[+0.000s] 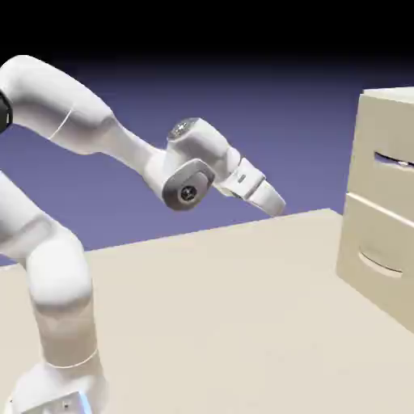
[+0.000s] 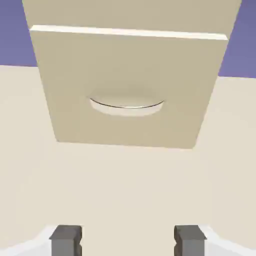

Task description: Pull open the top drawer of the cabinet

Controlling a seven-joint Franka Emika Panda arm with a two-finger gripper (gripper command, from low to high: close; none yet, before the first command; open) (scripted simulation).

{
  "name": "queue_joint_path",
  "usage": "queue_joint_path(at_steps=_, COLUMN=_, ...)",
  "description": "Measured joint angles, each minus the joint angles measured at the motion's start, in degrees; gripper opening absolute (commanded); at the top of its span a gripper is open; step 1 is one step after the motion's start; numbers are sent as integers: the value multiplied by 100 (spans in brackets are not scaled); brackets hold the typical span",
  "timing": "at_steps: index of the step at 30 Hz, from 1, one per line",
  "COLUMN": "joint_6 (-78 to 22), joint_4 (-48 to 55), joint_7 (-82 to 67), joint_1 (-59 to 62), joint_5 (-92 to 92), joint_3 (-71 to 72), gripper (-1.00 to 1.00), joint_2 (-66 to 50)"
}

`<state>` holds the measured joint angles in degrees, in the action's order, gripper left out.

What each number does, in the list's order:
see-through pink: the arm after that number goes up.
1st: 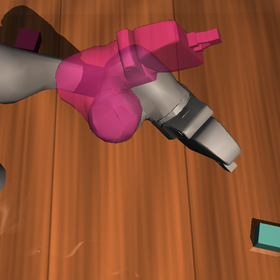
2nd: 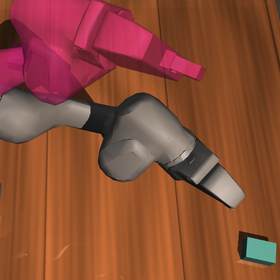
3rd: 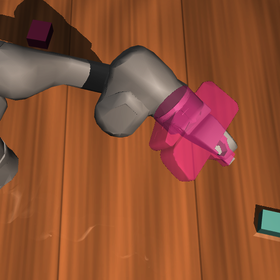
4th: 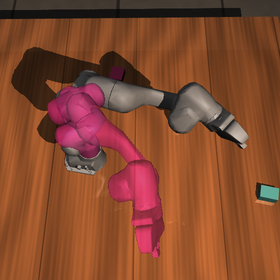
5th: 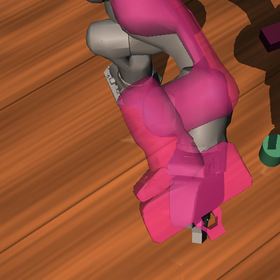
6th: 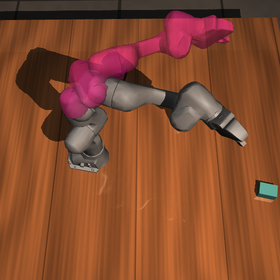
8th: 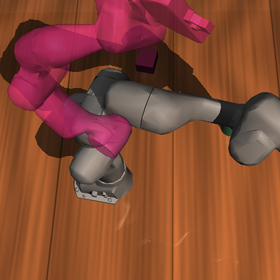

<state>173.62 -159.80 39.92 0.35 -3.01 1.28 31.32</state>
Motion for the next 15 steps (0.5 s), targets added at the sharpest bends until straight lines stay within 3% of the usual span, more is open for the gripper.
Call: queue_joint_path(at_steps=15, joint_6=-476, joint_4=1499, joint_7=-3152, joint_1=1289, joint_5=-3738, joint_3=1595, gripper=0, joint_2=-1659)
